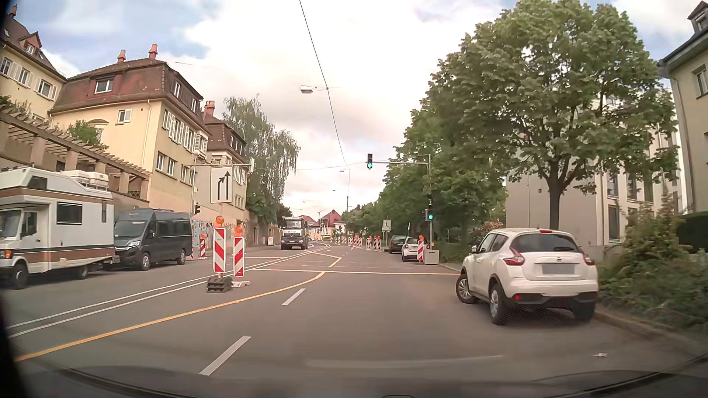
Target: Follow the waypoints while adhering to traffic rules and regulations
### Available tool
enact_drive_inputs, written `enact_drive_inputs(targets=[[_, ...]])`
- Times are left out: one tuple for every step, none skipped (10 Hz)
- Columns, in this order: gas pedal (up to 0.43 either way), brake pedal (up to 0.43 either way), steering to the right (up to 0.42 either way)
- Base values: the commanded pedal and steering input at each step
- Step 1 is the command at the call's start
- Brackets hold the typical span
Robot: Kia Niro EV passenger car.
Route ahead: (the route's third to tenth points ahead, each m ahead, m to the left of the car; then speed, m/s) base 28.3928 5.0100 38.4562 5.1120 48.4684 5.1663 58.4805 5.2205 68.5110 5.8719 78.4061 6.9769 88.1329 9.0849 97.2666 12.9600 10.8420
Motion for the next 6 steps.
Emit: enact_drive_inputs(targets=[[0.150,0.000,-0.004],[0.150,0.000,-0.004],[0.150,0.000,-0.004],[0.150,0.000,-0.004],[0.150,0.000,-0.004],[0.150,0.000,-0.004]])
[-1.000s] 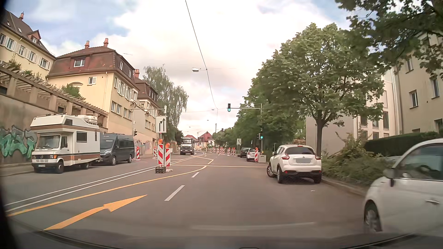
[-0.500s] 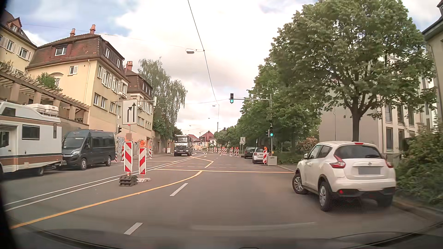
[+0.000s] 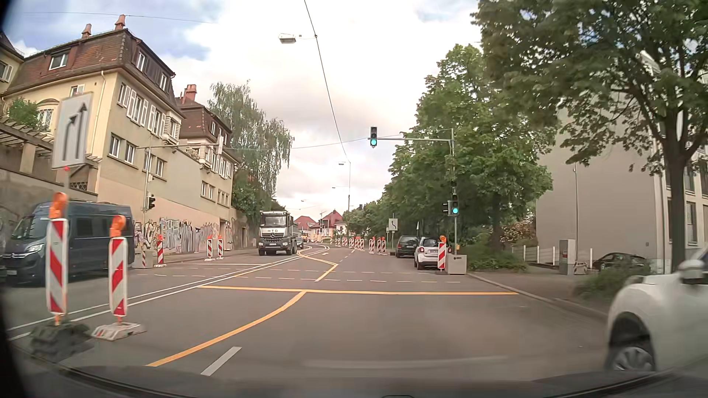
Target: Follow the waypoints while adhering to traffic rules and regulations
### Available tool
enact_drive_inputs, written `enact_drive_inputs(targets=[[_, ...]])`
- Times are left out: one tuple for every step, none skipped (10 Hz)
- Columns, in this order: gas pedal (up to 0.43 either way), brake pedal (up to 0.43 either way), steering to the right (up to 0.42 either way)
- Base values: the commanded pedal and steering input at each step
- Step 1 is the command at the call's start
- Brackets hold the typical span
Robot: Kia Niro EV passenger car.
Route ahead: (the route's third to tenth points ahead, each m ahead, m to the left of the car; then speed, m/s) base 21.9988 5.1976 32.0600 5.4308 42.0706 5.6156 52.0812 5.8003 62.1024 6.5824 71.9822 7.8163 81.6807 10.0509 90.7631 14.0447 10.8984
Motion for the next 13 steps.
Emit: enact_drive_inputs(targets=[[0.150,0.000,-0.004],[0.150,0.000,-0.004],[0.150,0.000,-0.004],[0.150,0.000,-0.004],[0.150,0.000,-0.010],[0.150,0.000,-0.016],[0.150,0.000,-0.017],[0.150,0.000,-0.018],[0.150,0.000,-0.018],[0.150,0.000,-0.018],[0.150,0.000,-0.017],[0.150,0.000,-0.016],[0.150,0.000,-0.016]])
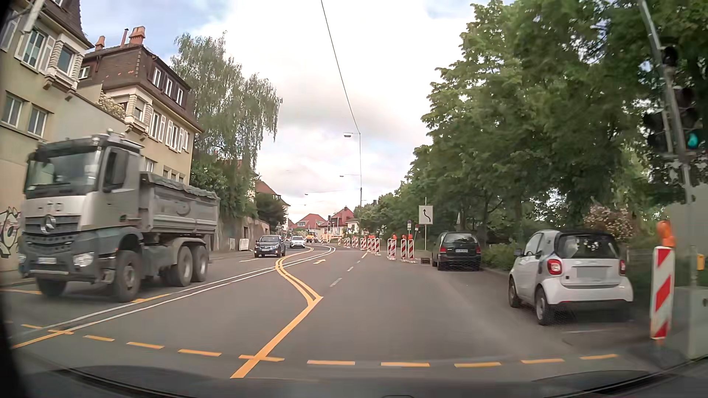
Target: Follow the waypoints while adhering to traffic rules and regulations
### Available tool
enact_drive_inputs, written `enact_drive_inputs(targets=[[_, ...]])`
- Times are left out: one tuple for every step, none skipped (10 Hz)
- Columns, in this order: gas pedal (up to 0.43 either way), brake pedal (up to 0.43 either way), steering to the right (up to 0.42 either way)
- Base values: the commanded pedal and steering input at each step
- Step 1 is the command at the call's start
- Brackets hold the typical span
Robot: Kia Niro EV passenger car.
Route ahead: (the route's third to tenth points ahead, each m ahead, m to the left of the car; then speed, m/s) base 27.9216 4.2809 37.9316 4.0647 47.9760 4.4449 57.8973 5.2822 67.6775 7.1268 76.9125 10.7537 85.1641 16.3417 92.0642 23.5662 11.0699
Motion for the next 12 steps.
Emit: enact_drive_inputs(targets=[[0.150,0.000,-0.015],[0.150,0.000,-0.016],[0.150,0.000,-0.016],[0.150,0.000,-0.016],[0.150,0.000,-0.016],[0.150,0.000,-0.016],[0.150,0.000,-0.015],[0.150,0.000,-0.014],[0.150,0.000,-0.012],[0.138,0.000,-0.012],[0.130,0.000,-0.012],[0.098,0.000,-0.011]])
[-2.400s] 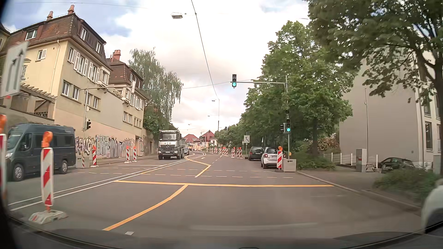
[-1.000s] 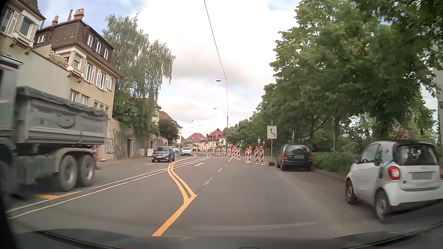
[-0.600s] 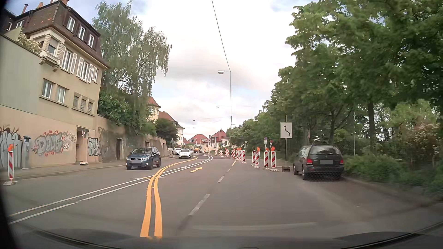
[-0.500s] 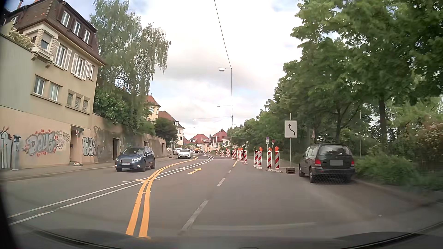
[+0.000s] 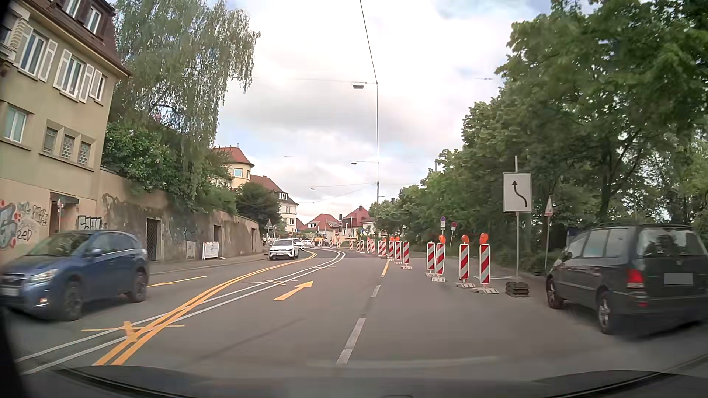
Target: Follow the waypoints while adhering to traffic rules and regulations
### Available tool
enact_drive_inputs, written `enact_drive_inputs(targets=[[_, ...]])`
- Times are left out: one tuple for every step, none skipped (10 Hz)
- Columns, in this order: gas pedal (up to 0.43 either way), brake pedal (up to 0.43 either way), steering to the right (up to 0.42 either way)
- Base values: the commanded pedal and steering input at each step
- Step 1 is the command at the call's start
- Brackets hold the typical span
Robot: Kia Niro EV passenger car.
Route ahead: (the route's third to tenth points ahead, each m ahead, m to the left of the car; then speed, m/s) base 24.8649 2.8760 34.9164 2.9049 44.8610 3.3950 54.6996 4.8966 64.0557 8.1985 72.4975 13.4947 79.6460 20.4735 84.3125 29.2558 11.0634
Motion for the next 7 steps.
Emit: enact_drive_inputs(targets=[[0.079,0.000,-0.010],[0.079,0.000,-0.010],[0.079,0.000,-0.010],[0.079,0.000,-0.010],[0.087,0.000,-0.009],[0.087,0.000,-0.009],[0.087,0.000,-0.009]])
